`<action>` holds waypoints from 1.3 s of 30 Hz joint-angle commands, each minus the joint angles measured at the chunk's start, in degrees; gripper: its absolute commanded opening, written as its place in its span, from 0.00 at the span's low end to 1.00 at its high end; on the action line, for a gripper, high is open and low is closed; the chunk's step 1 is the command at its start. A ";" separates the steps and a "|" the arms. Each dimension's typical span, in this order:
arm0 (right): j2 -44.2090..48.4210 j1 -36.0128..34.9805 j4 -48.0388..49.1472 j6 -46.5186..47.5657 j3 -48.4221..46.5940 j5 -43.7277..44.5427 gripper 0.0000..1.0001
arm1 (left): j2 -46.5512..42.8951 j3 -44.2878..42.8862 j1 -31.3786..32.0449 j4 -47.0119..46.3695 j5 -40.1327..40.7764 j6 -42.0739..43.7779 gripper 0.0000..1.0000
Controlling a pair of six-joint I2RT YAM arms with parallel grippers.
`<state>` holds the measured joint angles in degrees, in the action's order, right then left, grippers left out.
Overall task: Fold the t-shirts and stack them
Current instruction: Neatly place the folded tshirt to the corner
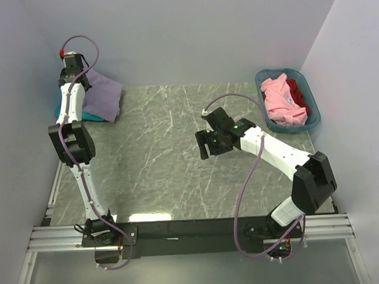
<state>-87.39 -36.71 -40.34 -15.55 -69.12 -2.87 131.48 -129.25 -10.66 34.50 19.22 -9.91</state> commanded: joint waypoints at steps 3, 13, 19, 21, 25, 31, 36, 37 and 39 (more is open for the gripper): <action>-0.85 0.50 -1.59 0.43 -3.56 -0.20 0.79 | -2.54 -2.15 -2.97 -3.65 0.20 0.33 0.01; -1.46 0.41 -1.94 0.17 -3.74 -0.73 0.78 | 0.88 -0.12 -4.81 -6.55 2.92 -1.07 0.01; -1.73 0.32 -2.55 0.26 -3.74 -0.38 0.76 | 3.16 0.05 -5.17 -8.31 3.36 -3.09 0.16; -1.73 0.41 -2.47 0.17 -3.65 -0.29 0.76 | 3.17 1.19 -5.43 -8.92 4.76 -4.67 0.42; -1.38 0.41 -2.73 0.26 -3.56 0.76 0.76 | 1.59 2.78 -6.39 -8.49 7.40 -8.36 0.67; 0.03 0.85 -3.52 -0.70 -4.00 5.67 0.76 | -3.06 3.83 -7.01 -6.82 8.38 -10.04 0.94; 2.57 3.13 -5.54 -4.47 -4.18 12.53 0.77 | -11.05 9.53 -7.01 -6.46 0.05 -13.99 1.00; 4.23 4.53 -5.80 -5.18 -4.18 14.11 0.77 | -12.03 11.20 -6.84 -5.33 -1.02 -14.95 0.99; 7.04 6.03 -6.59 -7.37 -4.18 15.52 0.78 | -14.74 12.00 -6.49 -3.22 -4.09 -18.03 0.99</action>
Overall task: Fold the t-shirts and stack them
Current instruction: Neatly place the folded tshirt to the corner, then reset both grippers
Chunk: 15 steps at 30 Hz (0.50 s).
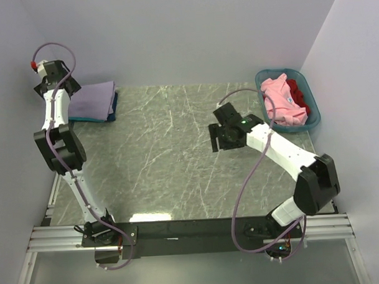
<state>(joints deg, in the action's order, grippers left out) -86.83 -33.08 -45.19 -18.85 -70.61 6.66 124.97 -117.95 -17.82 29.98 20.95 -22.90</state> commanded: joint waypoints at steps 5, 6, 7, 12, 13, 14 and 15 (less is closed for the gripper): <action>13.25 8.54 -3.67 -7.60 -1.73 11.35 0.80 | -17.89 8.86 3.58 5.97 -10.74 -9.96 0.99; 15.79 9.34 -3.76 -8.30 -1.20 12.23 0.81 | -22.70 10.97 4.02 5.71 -12.06 -10.50 1.00; 17.12 10.13 -3.94 -8.65 -0.94 12.94 0.83 | -25.36 15.69 5.42 5.01 -14.94 -10.76 0.99; 26.16 13.91 -5.96 -10.15 -0.32 19.17 0.90 | -43.70 27.76 11.13 5.26 -15.77 -10.50 0.99; 27.49 14.09 -6.31 -10.07 -0.32 20.05 0.91 | -46.37 31.52 13.06 5.35 -15.50 -9.98 0.99; 28.89 14.10 -6.66 -10.24 -0.23 21.02 0.92 | -49.18 33.21 13.95 5.53 -14.98 -9.80 1.00; 31.87 14.27 -6.75 -10.24 0.20 22.42 0.92 | -54.69 34.70 14.48 7.18 -14.45 -9.89 0.99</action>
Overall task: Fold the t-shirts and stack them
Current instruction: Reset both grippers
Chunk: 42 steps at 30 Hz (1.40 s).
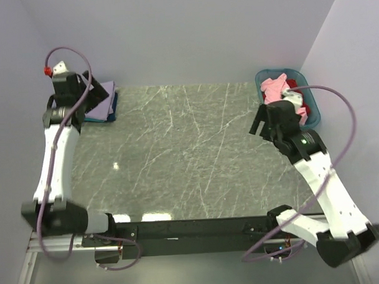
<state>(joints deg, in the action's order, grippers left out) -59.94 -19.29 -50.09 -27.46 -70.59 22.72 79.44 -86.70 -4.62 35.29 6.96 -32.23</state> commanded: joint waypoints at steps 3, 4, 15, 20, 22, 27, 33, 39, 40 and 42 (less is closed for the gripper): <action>11.66 0.39 -1.77 -1.71 1.85 7.95 0.93 | -21.11 8.29 1.99 4.08 1.37 -0.90 0.99; 13.52 0.48 -1.51 -1.63 2.47 8.48 0.93 | -24.21 9.78 1.99 6.26 2.35 -1.43 0.99; 38.49 0.48 12.29 5.13 16.18 5.23 0.95 | -52.43 20.51 6.55 15.78 22.83 -9.25 0.99; 39.38 0.48 14.48 5.84 18.46 5.58 0.95 | -57.29 27.10 10.16 10.42 25.81 -8.20 0.99; 38.94 0.48 14.93 5.67 19.17 5.23 0.95 | -58.34 29.03 10.95 8.57 26.96 -8.03 0.99; 39.02 0.48 16.68 6.10 20.57 5.67 0.95 | -60.10 32.81 11.92 5.41 28.11 -8.38 0.99; 40.34 0.57 18.09 7.86 22.07 5.67 0.95 | -63.08 38.25 12.18 1.63 30.74 -9.61 0.99; 40.60 0.39 18.27 8.57 23.21 5.84 0.95 | -67.65 41.96 12.18 -1.19 31.79 -10.40 0.99; 40.61 0.48 18.53 8.57 23.39 5.76 0.95 | -67.92 42.57 12.18 -1.27 32.15 -10.40 0.99; 40.69 0.48 19.15 8.65 23.91 5.32 0.95 | -68.36 43.01 12.18 -1.62 32.24 -10.31 0.99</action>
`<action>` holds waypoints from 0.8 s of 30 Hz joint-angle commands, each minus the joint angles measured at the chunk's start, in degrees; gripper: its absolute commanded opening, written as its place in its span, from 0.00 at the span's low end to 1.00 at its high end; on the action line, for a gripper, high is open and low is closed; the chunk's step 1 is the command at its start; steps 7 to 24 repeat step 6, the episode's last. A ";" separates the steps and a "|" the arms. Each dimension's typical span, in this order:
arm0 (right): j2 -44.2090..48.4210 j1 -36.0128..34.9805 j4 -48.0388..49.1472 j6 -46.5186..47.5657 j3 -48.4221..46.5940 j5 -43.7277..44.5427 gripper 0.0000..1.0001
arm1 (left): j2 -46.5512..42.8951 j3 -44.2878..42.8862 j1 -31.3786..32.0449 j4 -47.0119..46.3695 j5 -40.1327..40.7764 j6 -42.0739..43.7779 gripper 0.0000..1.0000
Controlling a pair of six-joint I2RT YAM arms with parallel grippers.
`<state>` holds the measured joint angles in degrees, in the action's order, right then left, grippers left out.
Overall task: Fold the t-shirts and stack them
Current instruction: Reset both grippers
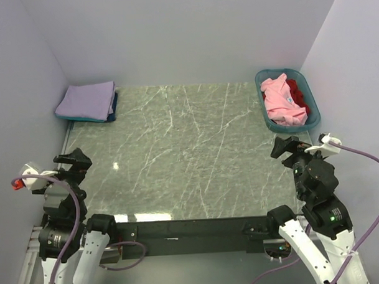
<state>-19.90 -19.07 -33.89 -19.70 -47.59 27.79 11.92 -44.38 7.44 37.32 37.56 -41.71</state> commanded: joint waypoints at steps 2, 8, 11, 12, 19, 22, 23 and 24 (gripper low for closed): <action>0.65 0.26 3.48 1.07 1.36 -0.37 0.95 | -0.94 1.05 0.12 -3.75 1.64 -0.56 0.99; 0.65 0.17 4.01 1.16 1.80 -0.63 0.95 | -0.85 1.58 0.12 -4.10 1.55 -0.47 0.99; 0.65 0.17 4.01 1.16 1.80 -0.63 0.95 | -0.85 1.58 0.12 -4.10 1.55 -0.47 0.99; 0.65 0.17 4.01 1.16 1.80 -0.63 0.95 | -0.85 1.58 0.12 -4.10 1.55 -0.47 0.99; 0.65 0.17 4.01 1.16 1.80 -0.63 0.95 | -0.85 1.58 0.12 -4.10 1.55 -0.47 0.99; 0.65 0.17 4.01 1.16 1.80 -0.63 0.95 | -0.85 1.58 0.12 -4.10 1.55 -0.47 0.99; 0.65 0.17 4.01 1.16 1.80 -0.63 0.95 | -0.85 1.58 0.12 -4.10 1.55 -0.47 0.99; 0.65 0.17 4.01 1.16 1.80 -0.63 0.95 | -0.85 1.58 0.12 -4.10 1.55 -0.47 0.99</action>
